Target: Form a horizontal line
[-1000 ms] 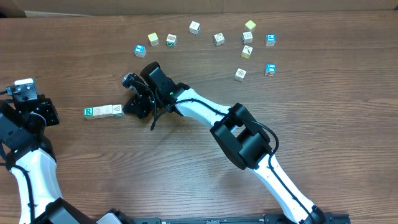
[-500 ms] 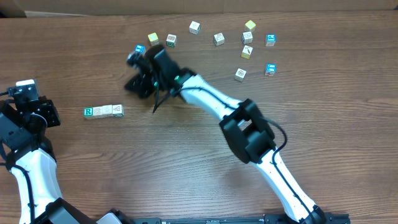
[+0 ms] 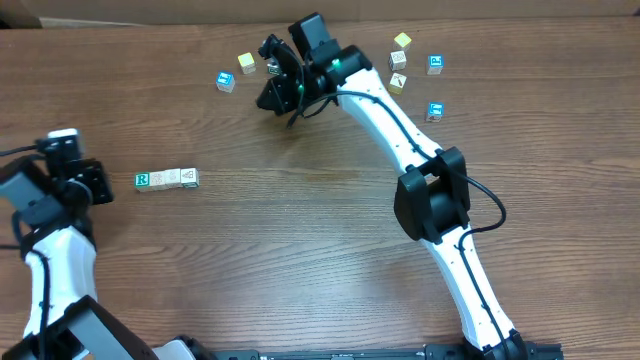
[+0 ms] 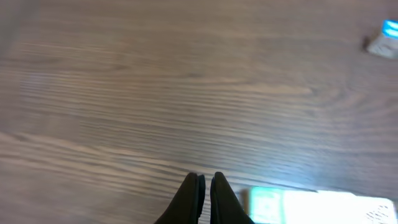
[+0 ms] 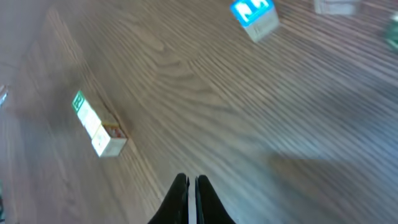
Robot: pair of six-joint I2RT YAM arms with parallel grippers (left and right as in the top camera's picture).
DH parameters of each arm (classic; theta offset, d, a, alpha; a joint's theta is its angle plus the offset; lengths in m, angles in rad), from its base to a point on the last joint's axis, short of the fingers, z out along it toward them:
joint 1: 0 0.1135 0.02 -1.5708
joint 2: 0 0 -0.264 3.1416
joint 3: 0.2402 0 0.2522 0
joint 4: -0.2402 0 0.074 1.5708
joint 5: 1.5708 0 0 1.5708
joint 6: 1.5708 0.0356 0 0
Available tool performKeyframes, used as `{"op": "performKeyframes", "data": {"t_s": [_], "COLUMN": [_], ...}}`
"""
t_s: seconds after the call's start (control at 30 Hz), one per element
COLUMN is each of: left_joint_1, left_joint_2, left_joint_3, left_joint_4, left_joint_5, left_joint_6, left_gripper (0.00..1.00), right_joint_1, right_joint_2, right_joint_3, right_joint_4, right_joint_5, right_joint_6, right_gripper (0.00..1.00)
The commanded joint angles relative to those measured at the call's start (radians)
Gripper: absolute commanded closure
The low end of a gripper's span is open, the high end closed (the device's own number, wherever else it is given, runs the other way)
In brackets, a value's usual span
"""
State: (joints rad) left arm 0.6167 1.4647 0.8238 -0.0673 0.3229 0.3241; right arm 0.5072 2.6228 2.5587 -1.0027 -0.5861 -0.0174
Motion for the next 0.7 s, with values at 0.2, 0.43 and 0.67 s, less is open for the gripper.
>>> {"op": "performKeyframes", "data": {"t_s": [0.2,0.43,0.67], "left_joint_1": [-0.225,-0.324,-0.36], "left_joint_2": [-0.184,-0.347,-0.426], "left_joint_3": [0.082,0.204,0.22], "left_joint_4": [-0.099,-0.249,-0.332], "left_joint_5": [-0.097,-0.06,0.011], "left_joint_6": [0.019,-0.082,-0.093], "left_gripper": [0.96,0.96,0.95], "right_joint_1": [-0.163,-0.318,-0.491], "right_joint_2": [-0.277,-0.507,-0.648], "right_joint_3": [0.154,0.154,0.137], "right_joint_4": [-0.435,-0.615,-0.691], "right_joint_5": [0.346,0.384,0.374], "right_joint_6": [-0.043,-0.032,-0.033], "right_gripper": [0.96,0.96,0.96]}}
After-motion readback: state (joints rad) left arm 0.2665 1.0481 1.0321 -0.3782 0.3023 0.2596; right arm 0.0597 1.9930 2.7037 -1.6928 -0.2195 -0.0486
